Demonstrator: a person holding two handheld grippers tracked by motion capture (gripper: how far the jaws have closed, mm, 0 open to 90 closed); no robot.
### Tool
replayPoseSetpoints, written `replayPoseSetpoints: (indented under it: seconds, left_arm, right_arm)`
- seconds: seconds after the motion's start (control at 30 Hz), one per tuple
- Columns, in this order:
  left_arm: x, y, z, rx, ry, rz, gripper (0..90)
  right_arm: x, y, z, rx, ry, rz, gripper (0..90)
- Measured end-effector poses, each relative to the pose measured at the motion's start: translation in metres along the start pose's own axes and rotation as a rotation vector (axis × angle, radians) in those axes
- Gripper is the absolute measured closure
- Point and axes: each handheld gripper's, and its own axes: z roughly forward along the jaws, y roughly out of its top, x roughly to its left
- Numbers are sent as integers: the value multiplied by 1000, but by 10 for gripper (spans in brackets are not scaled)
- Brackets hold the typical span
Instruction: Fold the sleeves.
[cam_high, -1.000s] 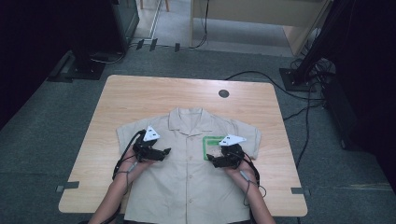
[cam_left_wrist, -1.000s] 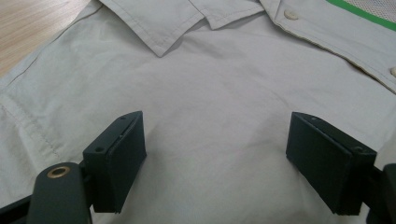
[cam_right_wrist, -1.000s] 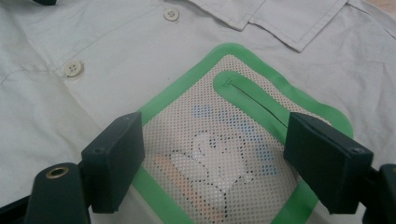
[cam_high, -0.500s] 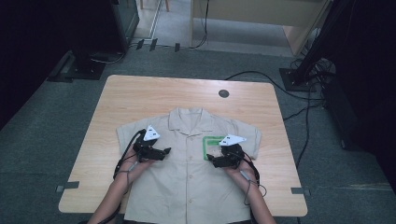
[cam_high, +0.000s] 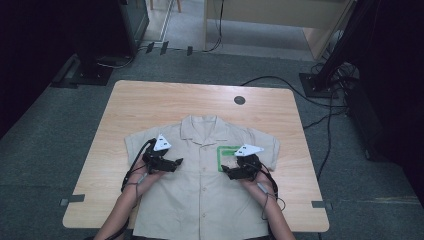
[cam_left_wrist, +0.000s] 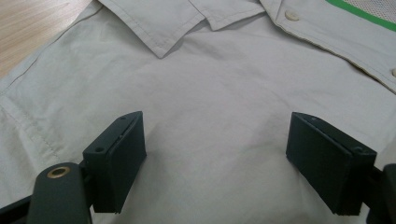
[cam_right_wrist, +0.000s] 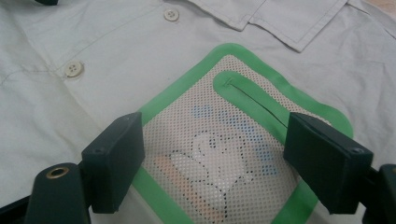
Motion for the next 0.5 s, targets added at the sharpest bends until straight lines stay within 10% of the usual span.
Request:
replayPoseSetpoints:
  seconds: [0.5]
  left_arm:
    - [0, 0, 0, 0, -7, 5, 200]
  right_arm:
    - [0, 0, 0, 0, 0, -1, 199]
